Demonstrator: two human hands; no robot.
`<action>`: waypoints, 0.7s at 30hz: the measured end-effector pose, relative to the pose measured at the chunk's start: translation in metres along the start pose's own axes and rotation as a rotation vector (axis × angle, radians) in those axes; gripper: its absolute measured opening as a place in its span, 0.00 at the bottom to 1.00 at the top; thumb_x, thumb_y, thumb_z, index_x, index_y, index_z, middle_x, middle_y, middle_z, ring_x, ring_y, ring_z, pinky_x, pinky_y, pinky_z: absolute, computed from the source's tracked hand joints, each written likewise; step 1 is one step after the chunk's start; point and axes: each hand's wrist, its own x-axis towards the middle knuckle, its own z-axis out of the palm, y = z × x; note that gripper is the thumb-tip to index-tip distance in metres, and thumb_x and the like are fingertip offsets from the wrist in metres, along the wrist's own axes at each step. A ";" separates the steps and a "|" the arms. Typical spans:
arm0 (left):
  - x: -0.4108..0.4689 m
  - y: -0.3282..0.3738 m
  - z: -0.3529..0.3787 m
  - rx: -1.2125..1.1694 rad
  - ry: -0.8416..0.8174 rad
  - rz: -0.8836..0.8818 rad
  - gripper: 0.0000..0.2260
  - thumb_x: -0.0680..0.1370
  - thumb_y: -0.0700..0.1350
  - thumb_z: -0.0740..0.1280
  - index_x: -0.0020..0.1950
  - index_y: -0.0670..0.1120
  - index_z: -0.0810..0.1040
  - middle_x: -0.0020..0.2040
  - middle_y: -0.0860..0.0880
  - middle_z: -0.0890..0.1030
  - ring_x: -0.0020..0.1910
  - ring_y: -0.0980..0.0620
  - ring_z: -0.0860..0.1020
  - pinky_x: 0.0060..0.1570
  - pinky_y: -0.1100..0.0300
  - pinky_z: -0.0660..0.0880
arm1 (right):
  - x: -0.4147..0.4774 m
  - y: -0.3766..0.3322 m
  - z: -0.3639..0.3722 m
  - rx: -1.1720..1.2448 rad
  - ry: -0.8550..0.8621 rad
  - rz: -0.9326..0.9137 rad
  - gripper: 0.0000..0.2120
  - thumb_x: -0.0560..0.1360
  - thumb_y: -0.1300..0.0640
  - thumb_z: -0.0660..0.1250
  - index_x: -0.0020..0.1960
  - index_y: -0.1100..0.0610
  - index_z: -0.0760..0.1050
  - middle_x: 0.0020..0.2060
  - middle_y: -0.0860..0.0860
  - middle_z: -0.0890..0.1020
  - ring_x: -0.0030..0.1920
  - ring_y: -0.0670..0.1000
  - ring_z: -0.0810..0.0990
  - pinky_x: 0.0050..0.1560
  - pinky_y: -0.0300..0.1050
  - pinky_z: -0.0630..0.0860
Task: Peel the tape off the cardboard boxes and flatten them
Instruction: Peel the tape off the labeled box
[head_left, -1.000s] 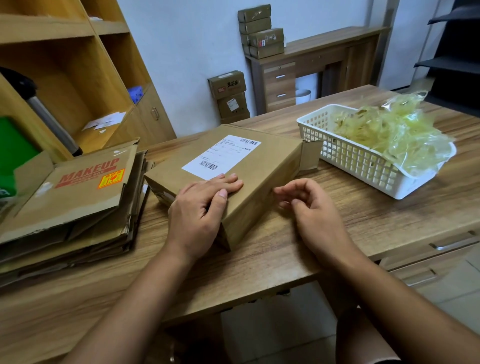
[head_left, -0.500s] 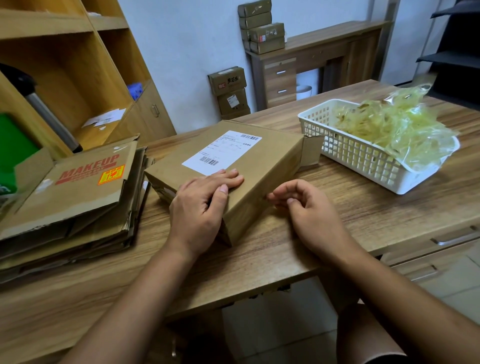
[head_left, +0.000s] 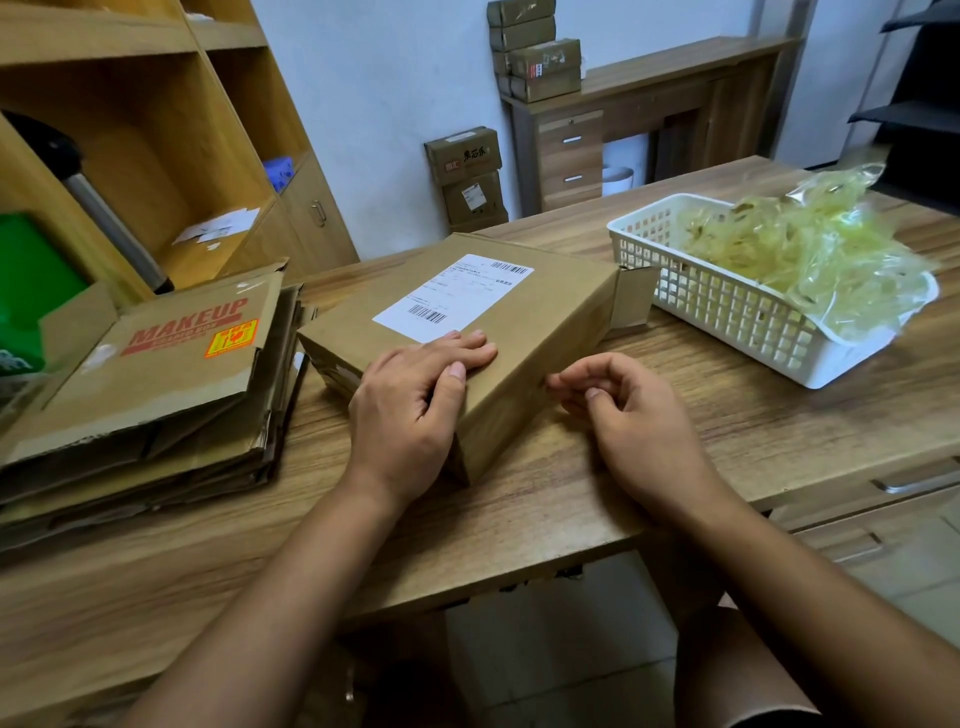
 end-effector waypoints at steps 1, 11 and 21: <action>0.000 0.000 0.000 0.003 0.000 -0.001 0.18 0.79 0.49 0.56 0.56 0.51 0.85 0.59 0.58 0.83 0.65 0.62 0.76 0.66 0.49 0.70 | 0.000 0.000 0.000 -0.017 -0.012 -0.001 0.19 0.79 0.68 0.57 0.48 0.47 0.80 0.48 0.45 0.87 0.52 0.45 0.86 0.59 0.50 0.81; 0.000 0.000 0.000 0.000 0.008 -0.013 0.15 0.80 0.43 0.59 0.56 0.51 0.85 0.59 0.57 0.83 0.65 0.62 0.76 0.67 0.49 0.69 | -0.001 -0.005 0.001 -0.059 0.054 0.004 0.19 0.80 0.69 0.58 0.48 0.47 0.79 0.48 0.46 0.87 0.54 0.45 0.85 0.62 0.53 0.80; -0.001 0.001 0.000 0.008 0.013 -0.017 0.15 0.80 0.43 0.59 0.56 0.51 0.85 0.59 0.58 0.83 0.65 0.62 0.76 0.67 0.49 0.69 | -0.011 -0.021 0.004 -0.459 -0.047 -0.106 0.15 0.80 0.65 0.60 0.52 0.47 0.78 0.45 0.40 0.83 0.48 0.40 0.80 0.45 0.20 0.68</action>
